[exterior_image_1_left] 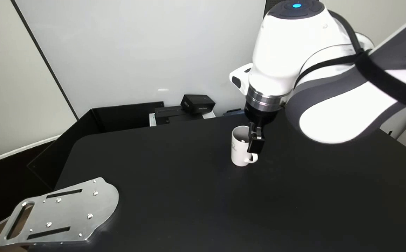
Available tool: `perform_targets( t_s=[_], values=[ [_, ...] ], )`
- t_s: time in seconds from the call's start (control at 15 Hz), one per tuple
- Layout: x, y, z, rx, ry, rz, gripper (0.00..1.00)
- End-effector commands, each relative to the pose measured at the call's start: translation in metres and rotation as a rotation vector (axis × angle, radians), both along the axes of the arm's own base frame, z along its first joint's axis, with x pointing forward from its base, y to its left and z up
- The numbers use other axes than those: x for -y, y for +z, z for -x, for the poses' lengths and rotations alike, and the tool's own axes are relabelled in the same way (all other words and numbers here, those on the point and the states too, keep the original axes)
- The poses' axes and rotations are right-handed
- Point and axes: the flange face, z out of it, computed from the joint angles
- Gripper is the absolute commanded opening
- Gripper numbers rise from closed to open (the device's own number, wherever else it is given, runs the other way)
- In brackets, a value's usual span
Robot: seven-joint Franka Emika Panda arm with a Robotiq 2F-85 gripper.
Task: Put the spoon on the table
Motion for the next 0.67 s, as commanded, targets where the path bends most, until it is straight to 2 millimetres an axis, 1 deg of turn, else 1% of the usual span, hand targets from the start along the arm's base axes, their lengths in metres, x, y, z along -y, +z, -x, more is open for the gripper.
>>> perform_targets(
  t_s=[0.0,0.33,0.6],
  values=[
    [-0.008,-0.007,-0.01,0.028,-0.009,0.004,1.0],
    [-0.013,-0.016,-0.014,0.059,0.018,-0.002,1.0],
    [-0.011,-0.019,-0.019,0.077,0.025,0.011,1.0]
  ],
)
